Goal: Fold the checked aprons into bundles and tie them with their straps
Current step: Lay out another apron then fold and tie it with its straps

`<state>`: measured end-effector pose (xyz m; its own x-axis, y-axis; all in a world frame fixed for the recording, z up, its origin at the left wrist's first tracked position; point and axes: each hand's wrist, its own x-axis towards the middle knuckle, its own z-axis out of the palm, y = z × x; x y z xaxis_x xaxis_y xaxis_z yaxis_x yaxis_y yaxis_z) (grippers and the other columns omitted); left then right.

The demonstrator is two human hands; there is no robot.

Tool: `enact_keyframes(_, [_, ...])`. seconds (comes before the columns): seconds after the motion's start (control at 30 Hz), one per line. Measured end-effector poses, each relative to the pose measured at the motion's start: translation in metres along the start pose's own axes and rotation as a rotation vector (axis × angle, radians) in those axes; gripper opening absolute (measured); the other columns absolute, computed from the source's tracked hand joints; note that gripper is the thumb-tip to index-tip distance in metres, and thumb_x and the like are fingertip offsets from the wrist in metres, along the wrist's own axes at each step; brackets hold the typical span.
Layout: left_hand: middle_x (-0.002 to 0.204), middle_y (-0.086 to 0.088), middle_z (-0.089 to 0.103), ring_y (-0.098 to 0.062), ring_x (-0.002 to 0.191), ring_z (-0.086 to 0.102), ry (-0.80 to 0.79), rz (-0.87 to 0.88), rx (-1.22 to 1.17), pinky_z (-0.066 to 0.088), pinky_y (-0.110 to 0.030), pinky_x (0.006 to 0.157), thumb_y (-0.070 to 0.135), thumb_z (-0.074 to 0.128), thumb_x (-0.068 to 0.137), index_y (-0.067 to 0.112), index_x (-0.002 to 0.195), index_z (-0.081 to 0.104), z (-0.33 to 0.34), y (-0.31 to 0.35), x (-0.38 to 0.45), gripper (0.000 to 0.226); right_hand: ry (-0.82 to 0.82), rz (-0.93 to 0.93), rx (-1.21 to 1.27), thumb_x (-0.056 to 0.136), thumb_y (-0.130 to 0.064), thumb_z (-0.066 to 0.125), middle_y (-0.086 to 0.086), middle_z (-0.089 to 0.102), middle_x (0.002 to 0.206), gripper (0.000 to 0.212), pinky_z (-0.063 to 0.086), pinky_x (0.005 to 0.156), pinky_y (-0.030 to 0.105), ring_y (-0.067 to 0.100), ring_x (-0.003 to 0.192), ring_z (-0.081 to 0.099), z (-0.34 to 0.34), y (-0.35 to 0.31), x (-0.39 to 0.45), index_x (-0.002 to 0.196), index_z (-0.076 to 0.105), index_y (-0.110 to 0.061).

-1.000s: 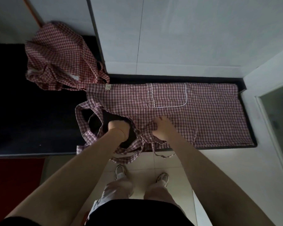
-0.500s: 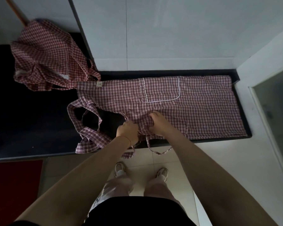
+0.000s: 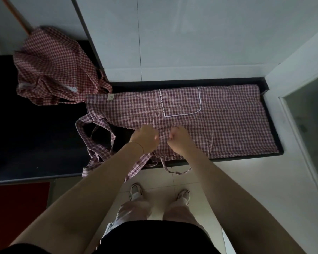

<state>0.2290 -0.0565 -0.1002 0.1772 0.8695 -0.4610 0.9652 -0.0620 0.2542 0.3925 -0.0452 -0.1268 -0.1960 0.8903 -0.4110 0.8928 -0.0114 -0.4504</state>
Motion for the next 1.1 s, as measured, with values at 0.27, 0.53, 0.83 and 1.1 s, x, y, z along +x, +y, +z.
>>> enact_keyframes(0.27, [0.153, -0.001, 0.023, -0.023, 0.142, 0.022, -0.053, 0.047, 0.045, 0.035, -0.044, 0.111, 0.037, 0.068, 0.084, 0.026, 0.144, 0.037, 0.041, -0.013, -0.003, 0.068, -0.741, 0.443, 0.447, 0.100, -0.018, 0.047, 0.012, 0.067, 0.117, 0.023, 0.052, 0.065, 0.030, 0.023, 0.080, 0.069, -0.008, -0.008, -0.022, 0.101, 0.066, -0.005])
enact_keyframes(0.53, [0.156, -0.001, 0.018, -0.024, 0.145, 0.014, -0.056, 0.021, -0.016, 0.026, -0.047, 0.116, 0.045, 0.071, 0.077, 0.031, 0.145, 0.036, 0.042, -0.015, -0.002, 0.077, -0.545, 0.494, 0.435, 0.102, -0.026, 0.046, 0.010, 0.067, 0.121, 0.032, 0.058, 0.081, 0.035, 0.026, 0.095, 0.070, 0.001, -0.018, -0.023, 0.117, 0.063, -0.004])
enact_keyframes(0.83, [0.159, -0.002, 0.008, -0.027, 0.147, 0.008, -0.117, 0.056, 0.055, 0.021, -0.050, 0.118, 0.061, 0.078, 0.065, 0.029, 0.150, 0.024, 0.043, -0.015, -0.009, 0.106, -0.204, 0.272, -0.230, 0.088, -0.032, 0.072, -0.001, 0.055, 0.084, 0.024, 0.046, 0.065, 0.031, 0.021, 0.081, 0.059, 0.043, -0.020, -0.052, 0.095, 0.058, -0.014])
enact_keyframes(1.1, [0.156, -0.010, 0.023, -0.029, 0.149, 0.011, 0.011, 0.105, -0.200, 0.005, -0.056, 0.121, 0.054, 0.074, 0.075, 0.035, 0.123, 0.058, 0.057, -0.011, -0.023, 0.054, -0.150, 0.142, -0.010, 0.087, -0.019, 0.062, -0.005, 0.055, 0.066, 0.020, 0.044, 0.058, 0.026, 0.013, 0.061, 0.053, 0.056, -0.013, -0.055, 0.070, 0.051, -0.017])
